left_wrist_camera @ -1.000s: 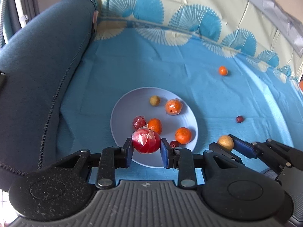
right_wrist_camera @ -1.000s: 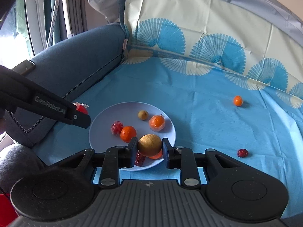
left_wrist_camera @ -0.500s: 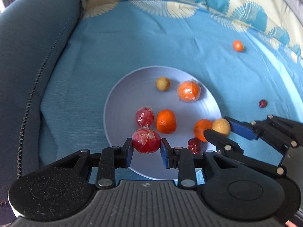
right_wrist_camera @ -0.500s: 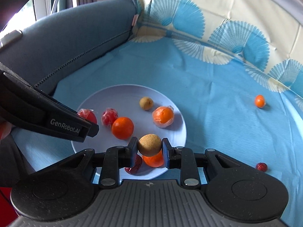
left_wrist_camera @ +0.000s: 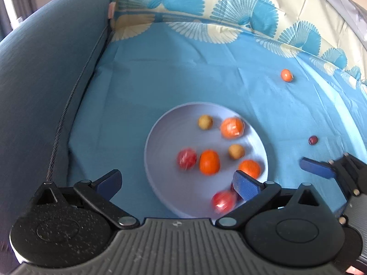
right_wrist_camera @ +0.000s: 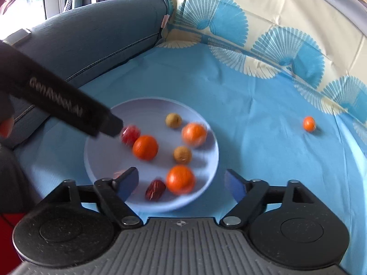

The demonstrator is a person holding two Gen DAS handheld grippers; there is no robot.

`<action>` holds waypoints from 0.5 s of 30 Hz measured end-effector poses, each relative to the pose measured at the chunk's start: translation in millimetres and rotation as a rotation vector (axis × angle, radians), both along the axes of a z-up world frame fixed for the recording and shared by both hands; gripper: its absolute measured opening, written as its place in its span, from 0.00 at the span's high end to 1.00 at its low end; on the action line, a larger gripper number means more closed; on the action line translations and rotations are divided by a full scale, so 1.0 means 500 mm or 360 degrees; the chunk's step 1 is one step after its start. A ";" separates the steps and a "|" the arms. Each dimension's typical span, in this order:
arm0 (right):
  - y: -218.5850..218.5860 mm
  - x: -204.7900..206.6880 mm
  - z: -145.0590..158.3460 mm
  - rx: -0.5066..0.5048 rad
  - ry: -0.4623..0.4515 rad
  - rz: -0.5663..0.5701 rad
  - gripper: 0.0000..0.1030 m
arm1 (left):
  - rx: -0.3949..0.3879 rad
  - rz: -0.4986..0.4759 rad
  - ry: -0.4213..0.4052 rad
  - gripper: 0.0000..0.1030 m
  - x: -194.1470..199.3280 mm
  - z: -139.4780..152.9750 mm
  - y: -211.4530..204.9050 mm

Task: Organize fruits
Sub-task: 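Withdraw both tools from the plate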

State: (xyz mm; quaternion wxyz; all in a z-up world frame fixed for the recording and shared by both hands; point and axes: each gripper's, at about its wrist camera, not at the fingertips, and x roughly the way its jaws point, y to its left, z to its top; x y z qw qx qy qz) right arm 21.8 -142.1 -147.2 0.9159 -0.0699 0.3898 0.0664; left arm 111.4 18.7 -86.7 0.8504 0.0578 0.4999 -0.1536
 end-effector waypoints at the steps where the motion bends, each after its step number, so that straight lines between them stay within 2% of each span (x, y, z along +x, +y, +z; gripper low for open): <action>1: 0.001 -0.017 0.005 0.0014 0.0019 -0.0005 0.14 | 0.0002 0.0022 0.0006 0.00 -0.014 0.006 0.008; 7: 0.006 -0.105 0.044 0.0153 0.0081 -0.0101 0.07 | -0.0013 0.0119 -0.0041 0.00 -0.102 0.063 0.046; 15: 0.020 -0.201 0.107 0.0189 -0.0050 -0.0142 0.03 | -0.0010 0.0140 -0.0115 0.00 -0.206 0.120 0.064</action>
